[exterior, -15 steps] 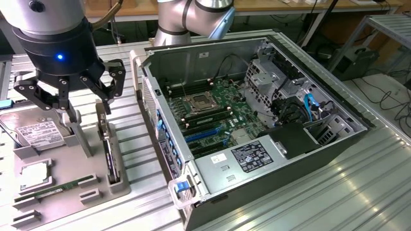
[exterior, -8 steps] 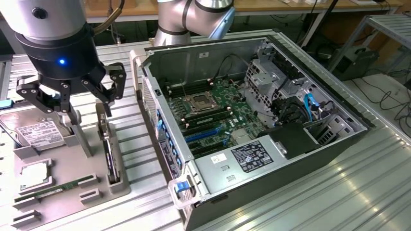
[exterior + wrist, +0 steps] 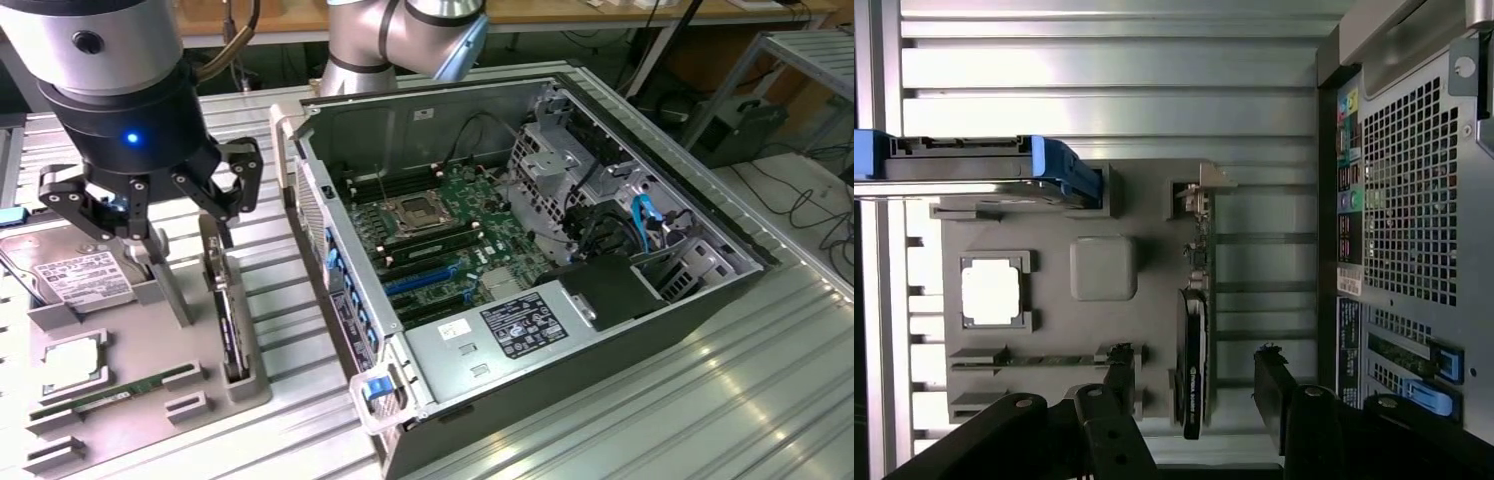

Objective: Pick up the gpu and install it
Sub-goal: 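Pick up the gpu and move the gpu toward the slot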

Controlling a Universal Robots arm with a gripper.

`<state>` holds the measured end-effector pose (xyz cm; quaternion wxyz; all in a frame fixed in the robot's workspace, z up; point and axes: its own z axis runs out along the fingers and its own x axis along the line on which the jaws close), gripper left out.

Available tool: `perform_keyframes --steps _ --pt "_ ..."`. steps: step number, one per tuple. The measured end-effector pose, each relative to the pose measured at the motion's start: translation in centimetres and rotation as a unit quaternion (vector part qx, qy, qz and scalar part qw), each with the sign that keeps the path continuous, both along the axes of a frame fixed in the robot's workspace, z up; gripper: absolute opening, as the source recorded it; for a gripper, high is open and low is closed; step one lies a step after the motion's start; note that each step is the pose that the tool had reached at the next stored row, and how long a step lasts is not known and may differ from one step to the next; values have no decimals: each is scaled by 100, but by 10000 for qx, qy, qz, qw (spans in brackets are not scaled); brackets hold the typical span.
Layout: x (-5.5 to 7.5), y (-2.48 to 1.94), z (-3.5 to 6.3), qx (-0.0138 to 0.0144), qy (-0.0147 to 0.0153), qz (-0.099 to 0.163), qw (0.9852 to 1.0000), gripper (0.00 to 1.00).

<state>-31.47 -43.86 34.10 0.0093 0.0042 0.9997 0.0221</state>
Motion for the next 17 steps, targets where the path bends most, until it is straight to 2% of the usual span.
perform_keyframes --steps 7,17 --pt "0 -5 -49 0 0 0 10000 60" --pt "0 -53 -153 0 9 0 10000 60"
